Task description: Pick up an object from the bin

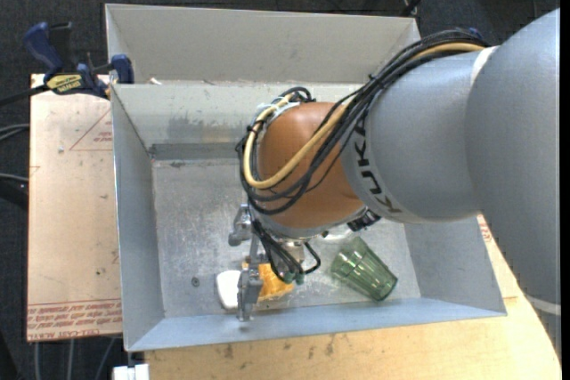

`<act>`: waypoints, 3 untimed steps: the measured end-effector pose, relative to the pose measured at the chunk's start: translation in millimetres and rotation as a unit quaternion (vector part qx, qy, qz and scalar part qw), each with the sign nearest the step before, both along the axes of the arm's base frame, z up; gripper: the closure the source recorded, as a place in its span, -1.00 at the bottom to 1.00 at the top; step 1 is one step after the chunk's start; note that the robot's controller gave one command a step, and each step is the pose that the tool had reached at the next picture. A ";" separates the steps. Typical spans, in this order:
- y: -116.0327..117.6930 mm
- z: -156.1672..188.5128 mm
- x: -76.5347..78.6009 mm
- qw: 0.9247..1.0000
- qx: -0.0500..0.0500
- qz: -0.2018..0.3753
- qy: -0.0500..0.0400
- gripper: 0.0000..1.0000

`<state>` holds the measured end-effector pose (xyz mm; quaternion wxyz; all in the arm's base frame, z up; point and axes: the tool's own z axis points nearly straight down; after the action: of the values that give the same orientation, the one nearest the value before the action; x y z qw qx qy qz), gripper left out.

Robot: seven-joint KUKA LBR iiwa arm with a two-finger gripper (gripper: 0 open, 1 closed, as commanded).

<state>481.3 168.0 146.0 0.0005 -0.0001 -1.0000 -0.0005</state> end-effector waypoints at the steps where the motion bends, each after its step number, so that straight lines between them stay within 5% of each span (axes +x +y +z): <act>1: -36.8 -70.1 29.2 0.982 0.002 0.190 -0.002 1.00; 3: -52.5 -69.4 31.0 0.977 0.006 0.212 -0.007 1.00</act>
Offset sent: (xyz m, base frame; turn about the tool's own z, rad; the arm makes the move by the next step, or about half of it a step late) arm 0.0000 0.0000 0.0000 0.0000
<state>512.3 115.5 76.6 -0.0061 0.2119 -0.9772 -0.0061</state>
